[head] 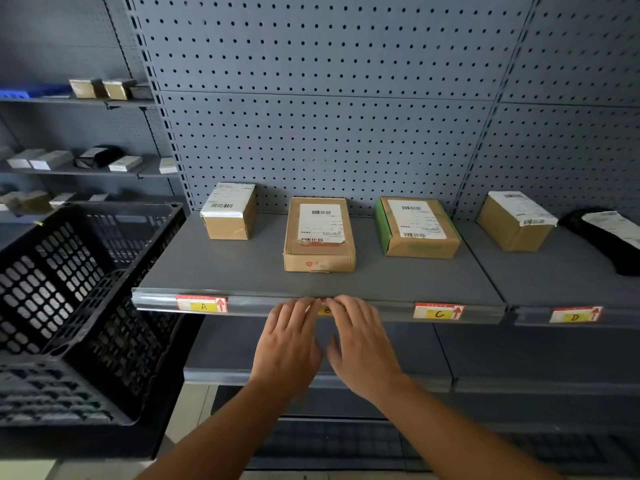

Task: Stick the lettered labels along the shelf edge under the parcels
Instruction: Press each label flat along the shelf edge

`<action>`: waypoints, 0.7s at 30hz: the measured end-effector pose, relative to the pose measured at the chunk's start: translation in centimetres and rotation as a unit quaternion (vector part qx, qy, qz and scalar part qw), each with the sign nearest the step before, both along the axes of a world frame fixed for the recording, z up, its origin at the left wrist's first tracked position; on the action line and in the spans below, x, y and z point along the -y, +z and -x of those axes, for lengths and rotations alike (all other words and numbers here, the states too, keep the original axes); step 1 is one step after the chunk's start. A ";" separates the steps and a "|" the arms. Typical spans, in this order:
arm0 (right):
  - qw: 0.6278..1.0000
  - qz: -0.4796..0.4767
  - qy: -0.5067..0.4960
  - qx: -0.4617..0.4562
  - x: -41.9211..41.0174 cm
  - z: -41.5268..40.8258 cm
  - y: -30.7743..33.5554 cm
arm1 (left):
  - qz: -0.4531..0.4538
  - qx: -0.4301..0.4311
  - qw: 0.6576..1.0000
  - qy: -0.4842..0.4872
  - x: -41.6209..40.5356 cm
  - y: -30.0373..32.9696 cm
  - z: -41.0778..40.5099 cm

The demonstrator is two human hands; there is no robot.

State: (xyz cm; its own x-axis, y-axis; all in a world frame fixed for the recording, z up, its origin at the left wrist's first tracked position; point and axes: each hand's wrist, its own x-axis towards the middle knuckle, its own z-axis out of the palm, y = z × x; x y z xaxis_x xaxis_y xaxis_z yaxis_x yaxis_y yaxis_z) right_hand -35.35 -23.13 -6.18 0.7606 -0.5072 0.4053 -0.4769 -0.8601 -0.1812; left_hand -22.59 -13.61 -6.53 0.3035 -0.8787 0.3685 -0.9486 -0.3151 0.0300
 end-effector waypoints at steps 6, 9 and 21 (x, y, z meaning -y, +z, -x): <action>0.999 0.037 -0.011 -0.032 -0.2 -1.0 1.1 | 0.007 -0.011 1.000 0.002 0.0 0.3 -0.3; 0.998 0.041 -0.015 -0.053 -0.4 -0.9 1.2 | 0.015 -0.016 1.000 -0.006 0.0 0.1 -0.4; 0.991 0.025 -0.132 -0.027 4.1 8.8 -0.3 | 0.032 -0.042 0.998 -0.016 1.8 0.1 3.0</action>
State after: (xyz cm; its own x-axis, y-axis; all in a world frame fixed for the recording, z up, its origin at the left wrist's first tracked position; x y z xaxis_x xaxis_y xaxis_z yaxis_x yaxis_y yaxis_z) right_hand -44.20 -27.26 -6.44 0.6246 -0.6719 0.3980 -0.6948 -0.7108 -0.1097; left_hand -25.56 -15.38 -6.44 0.3082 -0.8642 0.3977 -0.9513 -0.2796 0.1297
